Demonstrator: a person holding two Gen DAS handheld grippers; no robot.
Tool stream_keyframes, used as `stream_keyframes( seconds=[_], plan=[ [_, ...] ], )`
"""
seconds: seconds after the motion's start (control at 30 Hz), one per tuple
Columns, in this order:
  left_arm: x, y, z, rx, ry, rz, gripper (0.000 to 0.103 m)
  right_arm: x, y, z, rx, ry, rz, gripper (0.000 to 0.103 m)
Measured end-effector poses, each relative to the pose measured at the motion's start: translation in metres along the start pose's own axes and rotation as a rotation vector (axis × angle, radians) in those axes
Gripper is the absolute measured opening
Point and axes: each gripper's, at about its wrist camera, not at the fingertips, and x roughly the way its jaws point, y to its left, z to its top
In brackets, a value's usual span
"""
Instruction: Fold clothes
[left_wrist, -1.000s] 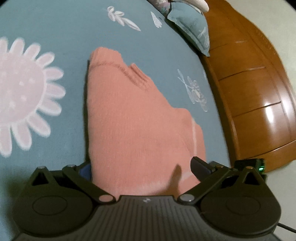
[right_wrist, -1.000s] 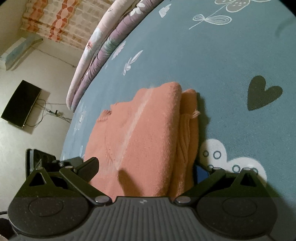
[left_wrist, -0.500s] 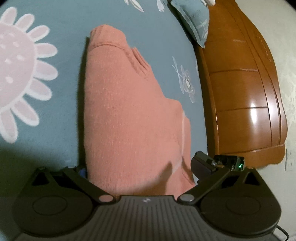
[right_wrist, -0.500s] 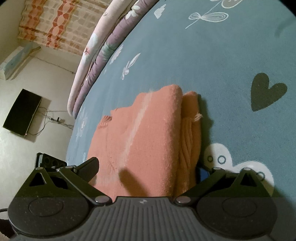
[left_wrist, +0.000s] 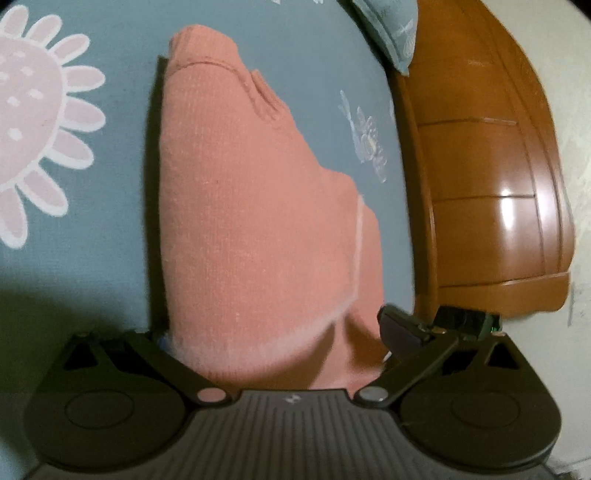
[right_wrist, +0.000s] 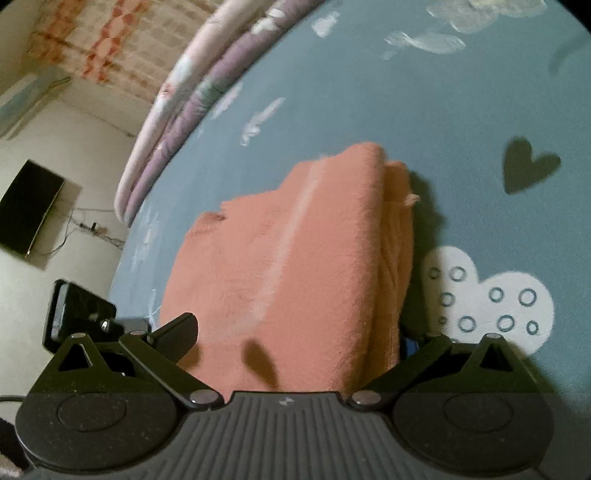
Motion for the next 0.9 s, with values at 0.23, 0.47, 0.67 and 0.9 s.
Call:
stream_keyframes(
  seconds=[0.23, 0.47, 0.67, 0.9],
  plan=[
    [-0.001, -0.024, -0.006, 0.010, -0.022, -0.028, 0.101, -0.001, 0.026, 0.004, -0.079, 0.009, -0.033, 0.103],
    [0.004, -0.019, -0.012, 0.031, -0.017, 0.031, 0.101, -0.003, 0.012, -0.004, -0.097, 0.025, -0.015, 0.103],
    [0.009, -0.006, -0.020, 0.036, -0.007, 0.086, 0.101, 0.009, -0.016, -0.001, -0.058, 0.079, -0.007, 0.103],
    [0.020, -0.025, -0.004, 0.028, -0.018, 0.054, 0.101, 0.005, -0.022, 0.013, 0.055, 0.122, 0.130, 0.103]
  ],
)
